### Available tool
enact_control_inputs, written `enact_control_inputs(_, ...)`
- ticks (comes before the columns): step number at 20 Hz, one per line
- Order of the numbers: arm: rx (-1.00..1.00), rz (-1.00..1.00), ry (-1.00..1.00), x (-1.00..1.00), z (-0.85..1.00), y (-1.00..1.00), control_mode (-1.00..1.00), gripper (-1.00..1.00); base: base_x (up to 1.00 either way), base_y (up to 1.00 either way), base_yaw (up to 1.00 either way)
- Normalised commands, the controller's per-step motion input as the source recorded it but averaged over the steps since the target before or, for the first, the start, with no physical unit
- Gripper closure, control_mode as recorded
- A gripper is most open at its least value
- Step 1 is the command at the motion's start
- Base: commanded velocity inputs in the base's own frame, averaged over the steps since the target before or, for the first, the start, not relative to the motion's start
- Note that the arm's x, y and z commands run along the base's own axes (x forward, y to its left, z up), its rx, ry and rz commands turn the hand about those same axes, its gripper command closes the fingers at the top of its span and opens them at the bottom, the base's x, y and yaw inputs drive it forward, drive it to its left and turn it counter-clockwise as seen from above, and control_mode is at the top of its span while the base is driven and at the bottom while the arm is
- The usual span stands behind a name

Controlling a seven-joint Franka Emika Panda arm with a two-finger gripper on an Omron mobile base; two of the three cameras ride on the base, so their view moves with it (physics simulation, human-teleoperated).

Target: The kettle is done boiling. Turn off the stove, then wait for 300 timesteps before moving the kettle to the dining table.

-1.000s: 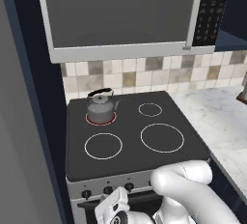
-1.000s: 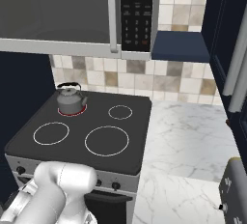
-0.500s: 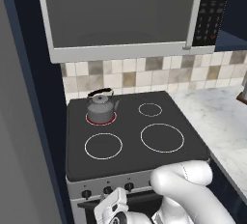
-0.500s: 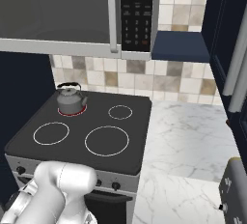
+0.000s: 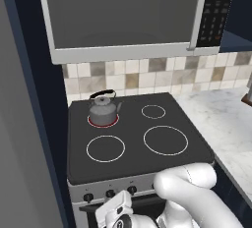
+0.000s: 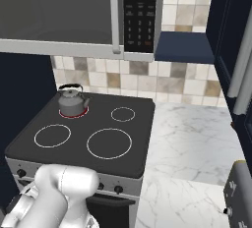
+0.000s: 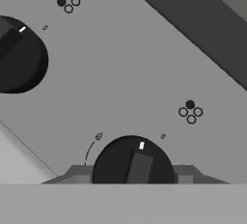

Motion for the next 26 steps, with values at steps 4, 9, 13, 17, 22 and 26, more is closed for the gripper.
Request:
enact_control_inputs(4, 0.36, 0.00, 0.00, 0.00, -0.29, -0.23, -1.00, 1.00, 0.00, 0.00, 0.00)
enact_control_inputs(9, 0.34, 0.00, 0.01, -0.01, -0.23, -0.11, -1.00, 1.00, 0.00, 0.00, 0.00)
enact_control_inputs(13, 0.41, 0.00, 0.00, -0.03, -0.26, -0.14, -1.00, 1.00, 0.00, 0.00, 0.00)
enact_control_inputs(17, 0.47, 0.00, 0.01, 0.00, -0.21, -0.14, -1.00, 1.00, 0.00, 0.00, 0.00)
enact_control_inputs(22, 0.51, 0.00, 0.09, 0.00, -0.17, -0.14, -1.00, 1.00, 0.00, 0.00, 0.00)
enact_control_inputs(26, 0.47, 0.00, 0.08, 0.00, -0.17, -0.18, -1.00, 1.00, 0.00, 0.00, 0.00)
